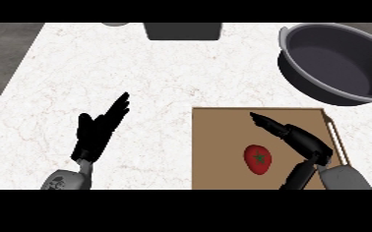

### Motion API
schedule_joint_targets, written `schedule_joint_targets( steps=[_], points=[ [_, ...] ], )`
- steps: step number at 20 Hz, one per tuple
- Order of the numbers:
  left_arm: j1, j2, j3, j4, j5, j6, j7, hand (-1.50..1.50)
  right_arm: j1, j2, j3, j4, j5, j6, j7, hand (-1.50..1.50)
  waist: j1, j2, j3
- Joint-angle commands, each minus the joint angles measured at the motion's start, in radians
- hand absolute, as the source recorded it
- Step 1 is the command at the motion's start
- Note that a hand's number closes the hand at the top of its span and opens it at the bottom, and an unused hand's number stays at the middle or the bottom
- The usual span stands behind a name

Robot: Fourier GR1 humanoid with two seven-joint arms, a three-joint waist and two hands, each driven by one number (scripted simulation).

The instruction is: Pick the tomato from the tray and place it in the pot

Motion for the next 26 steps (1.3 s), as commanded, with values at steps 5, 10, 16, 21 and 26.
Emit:
schedule_joint_targets(
  steps=[5, 10, 16, 21, 26],
  points=[
    [-0.017, 0.035, 0.079, -0.029, 0.027, -0.080, 0.052, 0.00, -0.008, 0.082, -0.025, 0.179, 0.073, 0.056, -0.097, -1.50, 0.001, 0.000, 0.000],
    [-0.052, -0.013, 0.058, 0.102, -0.035, -0.050, -0.058, 0.00, -0.040, 0.098, 0.058, 0.233, 0.277, -0.076, -0.293, 1.50, 0.002, 0.004, 0.001],
    [0.052, -0.031, 0.015, -0.047, -0.044, -0.033, 0.006, 0.00, -0.044, 0.139, 0.018, 0.306, 0.197, -0.012, -0.293, 1.50, 0.015, 0.000, 0.001],
    [-0.002, -0.026, 0.037, -0.006, -0.035, -0.046, 0.012, 0.00, -0.053, 0.035, -0.103, 0.413, 0.095, 0.051, -0.421, 1.50, 0.016, 0.007, 0.003],
    [0.018, -0.016, 0.053, -0.003, -0.031, -0.043, -0.016, 0.00, -0.035, -0.281, -0.326, 0.484, -0.060, 0.093, -0.445, 1.50, -0.007, 0.026, 0.012]
  ],
)
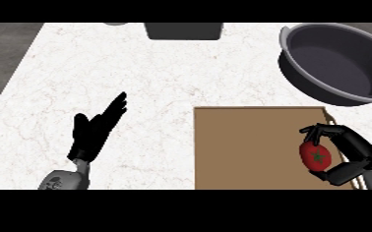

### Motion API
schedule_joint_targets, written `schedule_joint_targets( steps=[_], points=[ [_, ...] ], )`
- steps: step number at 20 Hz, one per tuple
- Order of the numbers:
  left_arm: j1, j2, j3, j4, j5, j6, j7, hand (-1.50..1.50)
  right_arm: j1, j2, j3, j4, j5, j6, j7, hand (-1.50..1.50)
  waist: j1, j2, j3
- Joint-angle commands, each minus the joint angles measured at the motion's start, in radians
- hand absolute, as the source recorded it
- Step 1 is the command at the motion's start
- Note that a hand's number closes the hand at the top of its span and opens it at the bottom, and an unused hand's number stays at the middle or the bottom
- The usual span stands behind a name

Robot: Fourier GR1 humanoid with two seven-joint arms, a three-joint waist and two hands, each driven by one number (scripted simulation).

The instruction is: Pick the tomato from the tray and place it in the pot

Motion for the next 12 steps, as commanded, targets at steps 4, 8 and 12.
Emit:
schedule_joint_targets(
  steps=[4, 8, 12],
  points=[
    [0.000, -0.022, -0.007, 0.000, -0.001, 0.009, -0.010, 0.00, -0.042, -0.254, -0.223, 0.191, -0.160, 0.123, -0.102, 1.50, 0.008, 0.026, 0.020],
    [0.004, -0.020, -0.022, -0.007, -0.002, -0.008, -0.009, 0.00, -0.060, -0.332, -0.252, 0.241, -0.163, 0.104, -0.144, 1.50, 0.031, 0.024, 0.022],
    [-0.030, -0.032, -0.016, 0.000, -0.012, 0.013, -0.012, 0.00, -0.058, -0.386, -0.260, 0.265, -0.156, 0.101, -0.213, 1.50, 0.020, 0.021, 0.020]
  ],
)
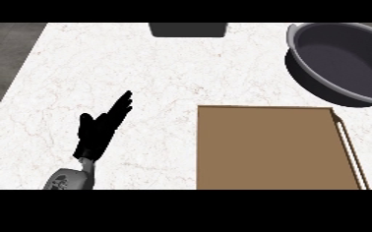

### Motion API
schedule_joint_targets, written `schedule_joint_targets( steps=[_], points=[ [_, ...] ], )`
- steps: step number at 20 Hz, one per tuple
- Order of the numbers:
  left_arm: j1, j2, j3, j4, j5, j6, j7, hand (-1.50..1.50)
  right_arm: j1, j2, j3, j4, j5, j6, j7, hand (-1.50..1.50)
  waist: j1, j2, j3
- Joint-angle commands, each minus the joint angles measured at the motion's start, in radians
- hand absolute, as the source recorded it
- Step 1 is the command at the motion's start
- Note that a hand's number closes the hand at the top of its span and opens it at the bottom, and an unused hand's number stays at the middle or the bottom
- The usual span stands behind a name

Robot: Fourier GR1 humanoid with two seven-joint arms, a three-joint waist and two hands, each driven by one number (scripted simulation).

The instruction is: Pick the tomato from the tray and place it in the pot

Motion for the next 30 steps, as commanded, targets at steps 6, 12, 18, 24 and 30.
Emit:
schedule_joint_targets(
  steps=[6, 12, 18, 24, 30],
  points=[
    [-0.017, -0.005, -0.002, 0.015, -0.007, 0.001, 0.003, 0.00, -0.029, -0.150, -0.030, 0.089, 0.034, 0.052, -0.234, 1.50, 0.014, -0.002, -0.002],
    [-0.041, -0.011, -0.015, 0.009, -0.008, -0.006, 0.043, 0.00, -0.059, -0.164, -0.009, 0.115, 0.084, -0.044, -0.338, 1.50, 0.022, -0.004, -0.004],
    [-0.016, -0.008, -0.016, 0.030, -0.004, -0.031, -0.010, 0.00, -0.152, -0.235, 0.019, 0.162, 0.139, -0.076, -0.330, 1.50, 0.043, -0.004, -0.009],
    [-0.026, 0.011, -0.019, 0.001, -0.012, -0.047, 0.005, 0.00, -0.328, -0.214, 0.093, 0.187, 0.226, -0.127, -0.241, 1.50, 0.063, -0.005, -0.012],
    [-0.032, 0.013, 0.005, 0.040, -0.008, -0.048, -0.007, 0.00, -0.467, -0.147, 0.213, 0.210, 0.378, -0.211, -0.188, 1.50, 0.055, -0.006, -0.015]
  ],
)
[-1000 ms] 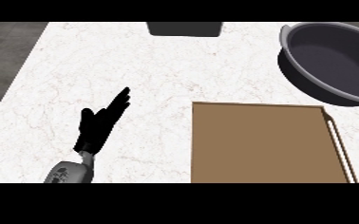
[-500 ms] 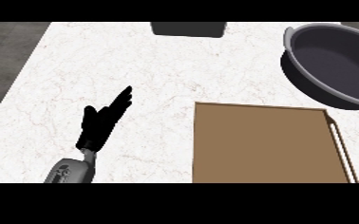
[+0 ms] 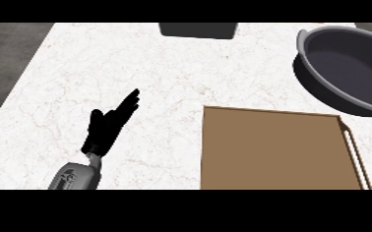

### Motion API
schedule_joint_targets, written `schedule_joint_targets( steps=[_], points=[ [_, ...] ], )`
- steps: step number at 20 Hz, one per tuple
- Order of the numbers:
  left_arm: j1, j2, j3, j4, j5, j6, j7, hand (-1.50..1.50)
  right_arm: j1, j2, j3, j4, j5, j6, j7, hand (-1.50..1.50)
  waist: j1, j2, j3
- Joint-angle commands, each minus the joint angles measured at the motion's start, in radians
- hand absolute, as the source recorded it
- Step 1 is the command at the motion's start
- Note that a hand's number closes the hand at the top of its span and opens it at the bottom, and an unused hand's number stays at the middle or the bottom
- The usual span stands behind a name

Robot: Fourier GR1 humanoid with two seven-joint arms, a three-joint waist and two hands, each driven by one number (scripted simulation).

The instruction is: Pick the tomato from the tray and place it in the pot

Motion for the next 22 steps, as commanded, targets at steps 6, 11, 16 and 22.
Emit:
schedule_joint_targets(
  steps=[6, 11, 16, 22],
  points=[
    [0.029, -0.045, -0.024, -0.005, -0.028, 0.037, -0.010, 0.00, -0.221, 0.106, 0.135, 0.090, 0.202, -0.074, 0.016, 1.50, -0.001, -0.003, -0.002],
    [-0.022, -0.006, 0.016, 0.000, 0.002, -0.001, 0.027, 0.00, -0.222, 0.185, 0.242, 0.092, 0.372, -0.381, 0.090, 1.50, -0.009, -0.003, -0.003],
    [-0.047, 0.007, 0.032, 0.037, 0.003, -0.017, 0.011, 0.00, -0.318, 0.219, 0.337, 0.205, 0.501, -0.322, 0.211, 1.50, 0.000, 0.005, -0.003],
    [0.002, -0.024, -0.008, 0.006, -0.036, 0.018, -0.008, 0.00, -0.351, 0.305, 0.428, 0.323, 0.601, -0.180, 0.396, -1.50, 0.004, 0.003, -0.003]
  ],
)
